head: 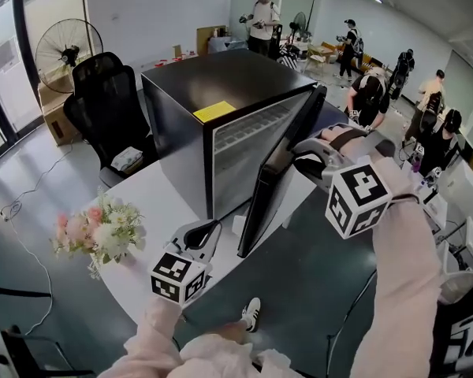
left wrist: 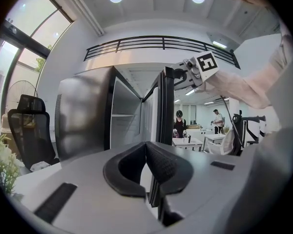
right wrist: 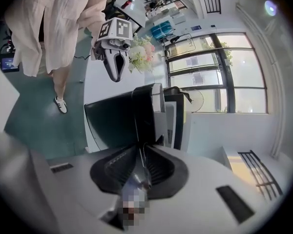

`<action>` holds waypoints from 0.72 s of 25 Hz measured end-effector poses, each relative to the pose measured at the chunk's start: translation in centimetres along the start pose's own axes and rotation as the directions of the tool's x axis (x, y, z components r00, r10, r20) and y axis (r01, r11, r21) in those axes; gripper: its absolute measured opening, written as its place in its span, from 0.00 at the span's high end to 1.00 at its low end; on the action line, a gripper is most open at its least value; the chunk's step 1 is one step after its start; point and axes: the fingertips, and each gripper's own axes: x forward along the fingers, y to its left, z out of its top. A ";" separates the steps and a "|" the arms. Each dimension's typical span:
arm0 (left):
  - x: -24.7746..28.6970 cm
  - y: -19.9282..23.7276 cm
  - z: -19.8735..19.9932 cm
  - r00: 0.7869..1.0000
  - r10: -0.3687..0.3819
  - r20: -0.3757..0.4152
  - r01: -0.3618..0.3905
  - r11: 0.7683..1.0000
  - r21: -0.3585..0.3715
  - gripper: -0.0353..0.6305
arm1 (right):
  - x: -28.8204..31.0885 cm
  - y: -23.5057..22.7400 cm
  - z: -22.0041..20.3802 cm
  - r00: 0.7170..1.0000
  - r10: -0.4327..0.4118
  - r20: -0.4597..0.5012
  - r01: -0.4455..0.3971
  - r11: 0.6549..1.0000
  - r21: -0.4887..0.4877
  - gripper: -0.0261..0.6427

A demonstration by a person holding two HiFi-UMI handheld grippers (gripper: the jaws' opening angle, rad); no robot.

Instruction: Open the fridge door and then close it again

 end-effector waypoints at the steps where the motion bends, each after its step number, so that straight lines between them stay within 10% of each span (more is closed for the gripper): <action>1: -0.1 0.2 0.0 1.000 0.005 0.000 -0.005 1.000 -0.001 0.93 | 0.2 -0.2 0.2 1.000 -0.002 0.003 0.002 1.000 -0.003 0.86; 18: -1.0 2.3 0.1 0.997 0.077 0.011 -0.077 0.997 -0.010 0.93 | 2.4 -2.2 1.6 0.998 -0.030 0.046 0.030 1.000 -0.002 0.86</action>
